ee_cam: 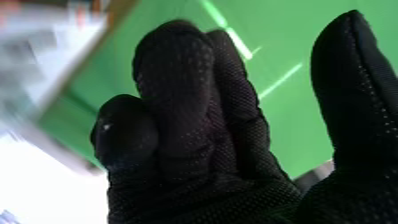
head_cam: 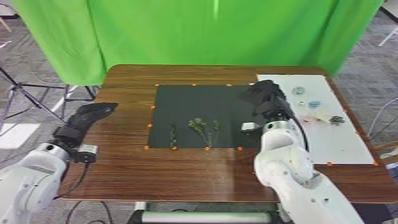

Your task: Arrange flowers

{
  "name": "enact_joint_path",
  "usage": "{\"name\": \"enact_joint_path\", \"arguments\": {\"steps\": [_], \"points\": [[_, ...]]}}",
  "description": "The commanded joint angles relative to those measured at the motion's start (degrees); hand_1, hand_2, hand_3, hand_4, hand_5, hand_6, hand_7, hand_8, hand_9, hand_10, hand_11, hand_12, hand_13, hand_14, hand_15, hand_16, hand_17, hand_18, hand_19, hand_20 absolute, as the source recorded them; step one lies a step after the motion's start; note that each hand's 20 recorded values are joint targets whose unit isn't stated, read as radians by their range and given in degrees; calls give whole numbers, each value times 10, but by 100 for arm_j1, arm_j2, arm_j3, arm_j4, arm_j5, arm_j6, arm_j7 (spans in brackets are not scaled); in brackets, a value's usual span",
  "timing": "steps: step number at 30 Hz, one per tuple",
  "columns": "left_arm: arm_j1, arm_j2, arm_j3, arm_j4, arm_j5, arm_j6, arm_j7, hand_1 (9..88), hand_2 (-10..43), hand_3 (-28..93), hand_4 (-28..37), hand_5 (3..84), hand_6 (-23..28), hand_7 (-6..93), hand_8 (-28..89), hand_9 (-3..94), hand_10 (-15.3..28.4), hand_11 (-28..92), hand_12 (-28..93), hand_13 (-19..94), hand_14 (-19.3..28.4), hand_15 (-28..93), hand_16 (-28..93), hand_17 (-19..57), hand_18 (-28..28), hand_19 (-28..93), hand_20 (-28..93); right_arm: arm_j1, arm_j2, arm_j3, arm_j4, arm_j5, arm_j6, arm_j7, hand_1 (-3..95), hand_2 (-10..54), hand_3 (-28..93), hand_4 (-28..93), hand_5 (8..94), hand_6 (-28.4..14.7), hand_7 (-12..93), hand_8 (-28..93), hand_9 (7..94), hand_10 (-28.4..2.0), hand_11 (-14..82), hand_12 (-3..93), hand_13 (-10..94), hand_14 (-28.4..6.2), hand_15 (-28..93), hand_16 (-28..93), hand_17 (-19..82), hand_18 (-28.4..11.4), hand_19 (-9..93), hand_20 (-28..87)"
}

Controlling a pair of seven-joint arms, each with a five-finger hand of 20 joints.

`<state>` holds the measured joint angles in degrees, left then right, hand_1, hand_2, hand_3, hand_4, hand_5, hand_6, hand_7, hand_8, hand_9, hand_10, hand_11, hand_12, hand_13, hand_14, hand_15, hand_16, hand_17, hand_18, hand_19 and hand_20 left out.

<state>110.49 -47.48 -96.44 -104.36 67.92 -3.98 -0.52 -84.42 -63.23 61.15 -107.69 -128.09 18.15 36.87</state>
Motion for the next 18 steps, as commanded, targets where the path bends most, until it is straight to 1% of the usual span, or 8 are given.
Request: {"name": "enact_joint_path", "arguments": {"steps": [1,9,12,13,14,16,17,18], "points": [[-162,-96,151,45,253,-394,-147,279,10,629,-195,393,56,102,-59,334,124,145,106,252,140,53,-4,5,87,23,107,1339,459,51,800,456,-1589,269,328,-95,588,-100,545,-35,130,-57,566,-191,76,209,852,-71,460,317,621,-107,911,353],[-35,-147,102,4,245,-464,-208,278,12,628,-194,396,57,101,-59,338,123,148,105,254,141,54,-4,5,87,22,107,1629,888,-120,1070,592,-2340,396,316,-95,534,-119,499,-29,81,-51,500,-204,57,176,855,-70,460,301,621,-101,908,341],[19,-196,114,2,259,-485,-174,278,12,629,-194,398,57,102,-59,339,124,150,105,254,142,54,-3,6,87,22,107,1543,1085,-157,1070,538,-2509,416,316,-95,534,-121,498,-26,78,-49,496,-205,58,168,858,-70,458,298,621,-100,908,339],[31,-190,161,17,250,-399,-73,278,12,630,-194,398,58,102,-59,339,124,150,105,255,141,54,-4,6,86,23,107,1496,1136,-154,1077,539,-2547,437,316,-95,535,-121,499,-25,79,-49,495,-206,58,166,859,-71,456,297,620,-100,907,339],[46,-182,249,36,247,-202,101,278,12,630,-194,399,58,102,-59,340,124,150,104,255,141,54,-4,6,87,23,107,1436,1172,-136,1093,519,-2592,454,317,-95,535,-121,499,-24,78,-49,495,-206,59,164,860,-70,455,296,620,-100,907,339],[69,-160,419,65,248,280,536,281,12,631,-195,408,60,107,-59,352,126,157,105,264,143,57,-3,9,88,25,108,1311,1220,-90,1151,515,-2625,528,321,-95,535,-121,501,-21,79,-49,494,-206,60,163,860,-70,454,297,620,-99,907,338],[82,-150,505,72,248,584,781,284,12,634,-195,416,61,111,-60,363,127,163,106,273,144,61,-2,10,89,27,108,1228,1225,-36,1179,542,-2638,550,323,-95,536,-121,501,-21,80,-49,494,-206,60,162,861,-70,453,297,620,-98,906,338],[120,-157,542,46,237,872,980,285,12,637,-196,422,61,115,-62,368,128,166,105,279,147,63,-2,12,90,27,108,1173,1226,-9,1203,550,-2642,579,325,-95,536,-121,501,-20,80,-49,495,-206,60,161,861,-70,453,296,620,-98,905,338]]}}
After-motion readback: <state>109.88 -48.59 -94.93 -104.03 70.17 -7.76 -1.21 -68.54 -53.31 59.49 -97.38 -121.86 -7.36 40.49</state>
